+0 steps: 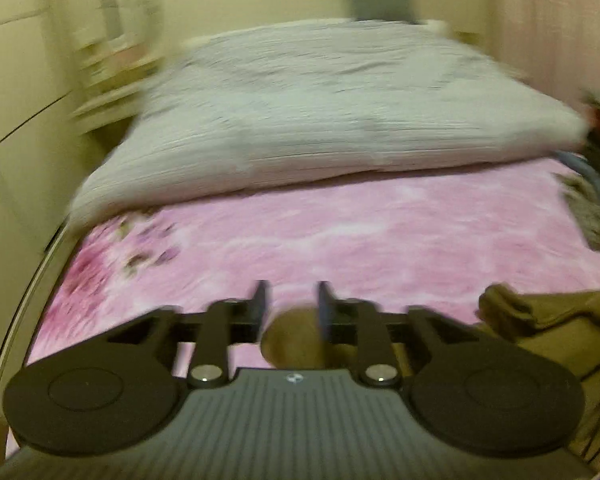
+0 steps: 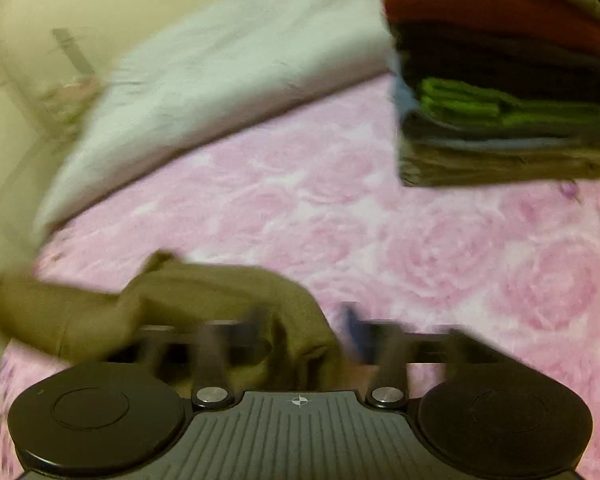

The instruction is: Fold clothes

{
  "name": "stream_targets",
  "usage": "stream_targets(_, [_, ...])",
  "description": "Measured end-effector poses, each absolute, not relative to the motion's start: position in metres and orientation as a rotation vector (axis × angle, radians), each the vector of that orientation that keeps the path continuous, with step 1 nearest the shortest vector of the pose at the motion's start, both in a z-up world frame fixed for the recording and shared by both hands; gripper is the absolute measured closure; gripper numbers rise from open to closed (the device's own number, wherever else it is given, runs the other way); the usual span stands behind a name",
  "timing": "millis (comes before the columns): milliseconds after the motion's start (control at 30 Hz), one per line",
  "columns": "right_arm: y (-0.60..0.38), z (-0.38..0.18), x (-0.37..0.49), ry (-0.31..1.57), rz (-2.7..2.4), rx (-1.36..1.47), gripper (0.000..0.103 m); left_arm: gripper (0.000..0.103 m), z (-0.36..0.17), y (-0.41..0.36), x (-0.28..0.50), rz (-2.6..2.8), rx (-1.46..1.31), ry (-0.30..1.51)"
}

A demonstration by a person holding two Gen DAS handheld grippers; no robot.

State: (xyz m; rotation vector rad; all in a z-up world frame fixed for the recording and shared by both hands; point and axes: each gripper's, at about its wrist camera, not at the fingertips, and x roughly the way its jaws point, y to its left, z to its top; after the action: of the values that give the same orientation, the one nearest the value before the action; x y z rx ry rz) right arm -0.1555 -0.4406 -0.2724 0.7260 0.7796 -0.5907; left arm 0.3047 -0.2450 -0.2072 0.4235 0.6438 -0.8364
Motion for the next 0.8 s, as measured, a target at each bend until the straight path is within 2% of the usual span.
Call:
stream_targets(133, [-0.430,-0.278,-0.118,0.832,-0.535,0.739,0.027,0.066,-0.234,-0.201,0.281,-0.818,0.382,0.758])
stream_targets(233, [-0.421,-0.282,-0.090,0.870,-0.492,0.749,0.027,0.066,-0.263,-0.158,0.256,-0.777,0.305,0.921])
stream_targets(333, [-0.375,-0.310,-0.072,0.979,-0.409,0.751,0.027,0.066,-0.290,-0.128,0.222,-0.740,0.233,1.057])
stream_targets(467, [-0.340,-0.344,-0.061,1.036,-0.438,0.707,0.028,0.066,-0.313,-0.100,0.185,-0.706,0.166,1.153])
stream_targets(500, [-0.337,-0.353,-0.061,1.039,-0.459,0.708,0.036,0.067,-0.318,-0.097,0.179,-0.697,0.148,1.172])
stream_targets(533, [-0.337,-0.357,-0.061,1.043,-0.476,0.667,0.066,0.067,-0.319,-0.094,0.172,-0.694,0.135,1.184])
stream_targets(567, [-0.338,-0.359,-0.062,1.046,-0.490,0.612,0.101,0.067,-0.321,-0.092,0.167,-0.694,0.128,1.189])
stream_targets(667, [-0.371,-0.343,-0.091,0.984,-0.417,0.763,0.101,0.067,-0.315,-0.095,0.159,-0.711,0.123,1.182])
stream_targets(800, [-0.436,-0.286,-0.160,0.715,-0.335,0.926,0.101,0.068,-0.304,-0.103,0.151,-0.744,0.128,1.166])
